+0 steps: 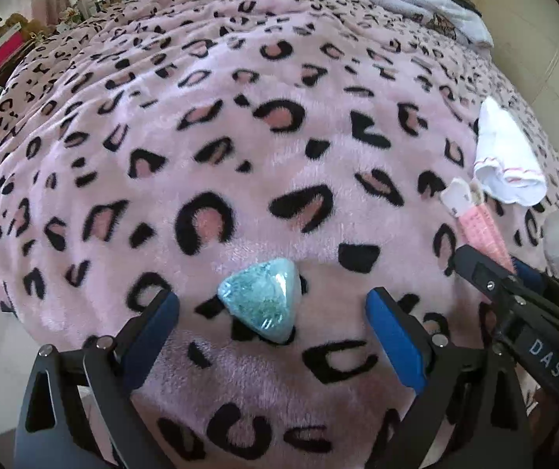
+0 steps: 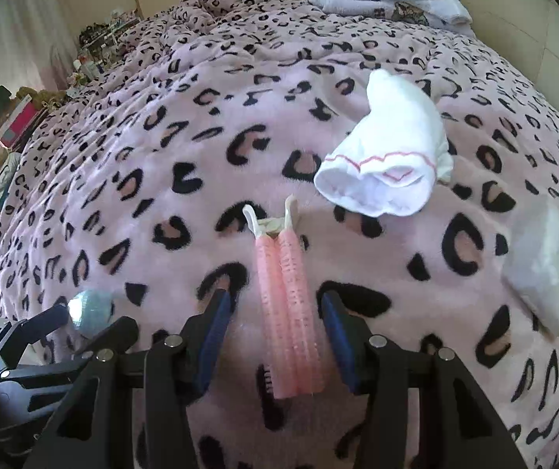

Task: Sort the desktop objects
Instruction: 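Grasp the blue triangular soap with the left tool while the right grasps the pink roller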

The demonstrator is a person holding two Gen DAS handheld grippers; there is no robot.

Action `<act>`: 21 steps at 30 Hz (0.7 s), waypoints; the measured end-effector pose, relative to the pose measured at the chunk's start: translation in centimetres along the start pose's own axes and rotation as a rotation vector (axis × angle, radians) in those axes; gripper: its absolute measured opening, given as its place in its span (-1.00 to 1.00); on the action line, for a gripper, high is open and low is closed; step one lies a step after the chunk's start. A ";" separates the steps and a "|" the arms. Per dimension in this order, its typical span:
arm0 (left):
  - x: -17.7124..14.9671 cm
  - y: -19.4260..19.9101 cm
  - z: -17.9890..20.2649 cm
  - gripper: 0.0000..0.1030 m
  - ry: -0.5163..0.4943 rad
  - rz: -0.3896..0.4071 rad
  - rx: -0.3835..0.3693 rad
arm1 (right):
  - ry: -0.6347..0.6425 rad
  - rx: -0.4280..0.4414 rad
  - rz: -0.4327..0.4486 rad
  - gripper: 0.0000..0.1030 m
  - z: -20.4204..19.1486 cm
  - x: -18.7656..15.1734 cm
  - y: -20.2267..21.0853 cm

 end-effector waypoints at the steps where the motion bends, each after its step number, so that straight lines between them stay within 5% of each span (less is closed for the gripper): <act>1: -0.1 -0.2 0.2 0.90 -0.007 0.003 0.007 | 0.000 0.003 0.004 -0.04 0.1 0.0 -0.1; 13: 0.1 -1.1 1.7 0.84 -0.046 0.028 0.047 | -0.022 0.014 0.017 -0.39 1.3 -0.3 -0.7; 21: 0.1 -0.9 2.4 0.21 -0.055 0.049 0.032 | -0.035 0.013 0.019 -0.39 0.7 -0.6 -0.7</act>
Point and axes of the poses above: each gripper's, at about its wrist camera, not at the fingertips, and y roughly against the way its jaws point, z to its right, x to its top, the point moved 5 cm from there along -y, roughly the way its jaws point
